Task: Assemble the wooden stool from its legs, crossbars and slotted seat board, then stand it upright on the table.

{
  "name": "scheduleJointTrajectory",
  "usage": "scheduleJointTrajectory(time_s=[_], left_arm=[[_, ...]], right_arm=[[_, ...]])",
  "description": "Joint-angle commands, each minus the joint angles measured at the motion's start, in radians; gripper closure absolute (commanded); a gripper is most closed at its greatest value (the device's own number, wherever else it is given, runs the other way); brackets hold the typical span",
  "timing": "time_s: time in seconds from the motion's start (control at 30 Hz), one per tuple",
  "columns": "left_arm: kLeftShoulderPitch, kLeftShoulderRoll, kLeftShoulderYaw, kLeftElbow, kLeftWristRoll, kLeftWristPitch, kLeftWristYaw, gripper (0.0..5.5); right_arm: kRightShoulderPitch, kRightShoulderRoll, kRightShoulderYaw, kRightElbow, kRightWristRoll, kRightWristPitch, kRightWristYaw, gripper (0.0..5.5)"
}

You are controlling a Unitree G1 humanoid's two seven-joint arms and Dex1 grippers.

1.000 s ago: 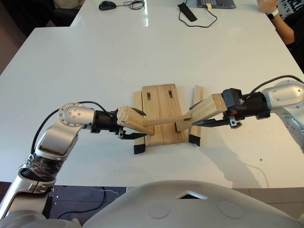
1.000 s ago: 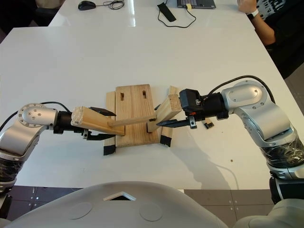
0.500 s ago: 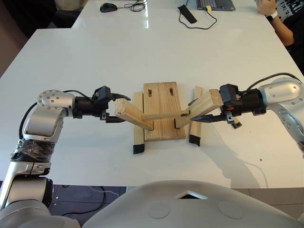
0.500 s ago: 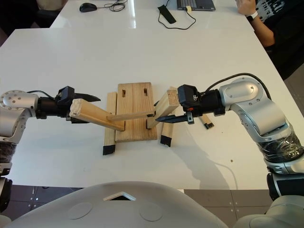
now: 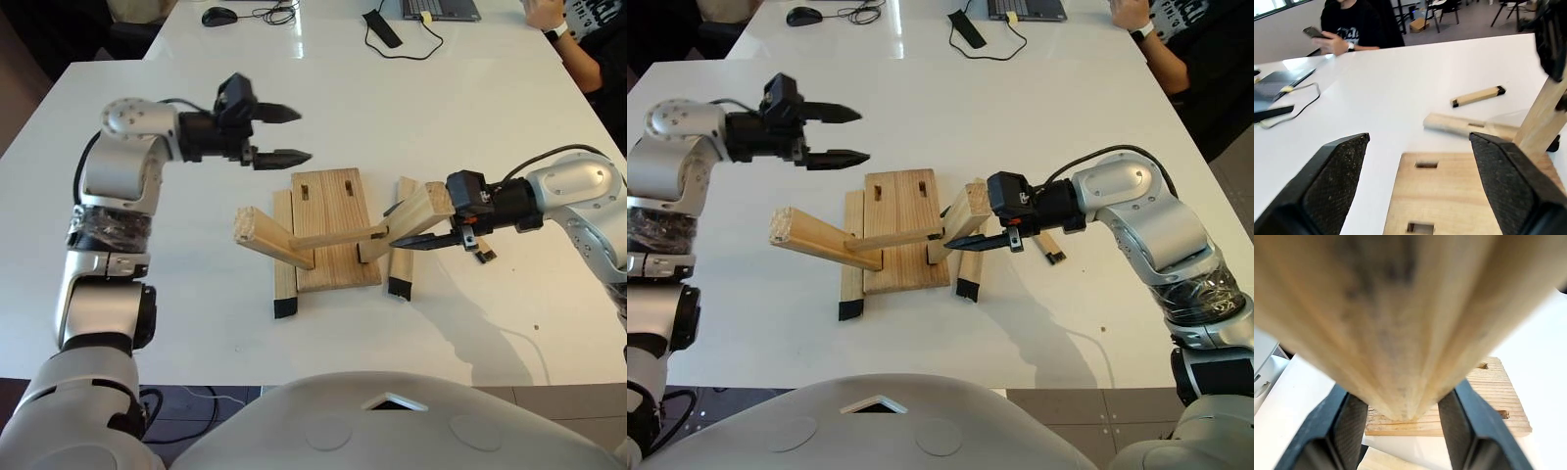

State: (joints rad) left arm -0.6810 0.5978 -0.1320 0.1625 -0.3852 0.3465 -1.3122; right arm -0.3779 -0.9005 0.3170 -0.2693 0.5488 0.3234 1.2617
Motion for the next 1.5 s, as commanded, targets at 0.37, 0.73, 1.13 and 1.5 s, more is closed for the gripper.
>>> scheduleJointTrajectory(time_s=[0.37, 0.73, 1.13, 1.5], left_arm=[[-0.026, 0.009, -0.165, -0.123, -0.008, 0.033, -0.208, 1.72], [0.059, -0.017, -0.243, -0.054, 0.091, -0.031, -0.179, 1.72], [0.007, -0.078, -0.034, 0.01, -0.1, 0.173, -0.03, 1.72], [0.197, 0.341, 0.014, 0.209, 0.295, -0.522, -0.072, 1.72]], right_arm=[[0.036, 0.028, 0.118, 0.071, -0.144, 0.059, 0.007, 3.5], [0.032, 0.036, 0.126, 0.067, -0.15, 0.062, 0.006, 3.5], [0.038, 0.029, 0.127, 0.063, -0.155, 0.06, 0.005, 3.5], [0.112, -0.013, 0.043, 0.005, -0.111, 0.088, -0.045, 3.5]])
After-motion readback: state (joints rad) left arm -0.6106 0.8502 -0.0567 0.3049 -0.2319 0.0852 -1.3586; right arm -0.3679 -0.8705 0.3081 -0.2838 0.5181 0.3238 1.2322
